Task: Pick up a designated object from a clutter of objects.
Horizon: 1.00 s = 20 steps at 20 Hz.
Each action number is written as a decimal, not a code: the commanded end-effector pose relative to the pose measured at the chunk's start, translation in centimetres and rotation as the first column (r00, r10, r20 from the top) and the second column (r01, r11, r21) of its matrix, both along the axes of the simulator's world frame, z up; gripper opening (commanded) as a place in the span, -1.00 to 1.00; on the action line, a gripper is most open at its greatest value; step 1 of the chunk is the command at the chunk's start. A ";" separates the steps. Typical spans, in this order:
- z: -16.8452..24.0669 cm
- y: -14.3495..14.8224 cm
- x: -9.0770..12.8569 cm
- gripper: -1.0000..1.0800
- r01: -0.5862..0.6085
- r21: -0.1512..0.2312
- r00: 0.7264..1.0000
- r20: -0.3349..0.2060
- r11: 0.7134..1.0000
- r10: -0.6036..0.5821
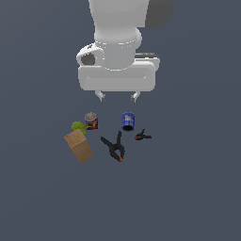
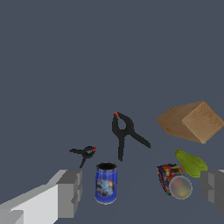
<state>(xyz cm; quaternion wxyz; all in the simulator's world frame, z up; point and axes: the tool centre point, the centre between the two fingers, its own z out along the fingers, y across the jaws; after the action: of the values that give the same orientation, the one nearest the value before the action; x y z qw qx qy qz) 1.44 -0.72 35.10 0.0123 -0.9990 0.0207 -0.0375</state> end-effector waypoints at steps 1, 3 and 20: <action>-0.8 0.2 -0.1 0.92 0.001 -0.001 1.000 -0.003 1.000 -0.001; -1.7 0.3 -0.3 0.92 0.003 -0.002 1.000 -0.005 1.000 -0.003; -16.3 3.5 -6.7 0.92 0.022 -0.017 0.999 -0.045 1.000 -0.023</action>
<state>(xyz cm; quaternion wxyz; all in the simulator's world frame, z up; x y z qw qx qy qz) -4.34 2.51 20.24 0.0039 -0.9994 0.0312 -0.0172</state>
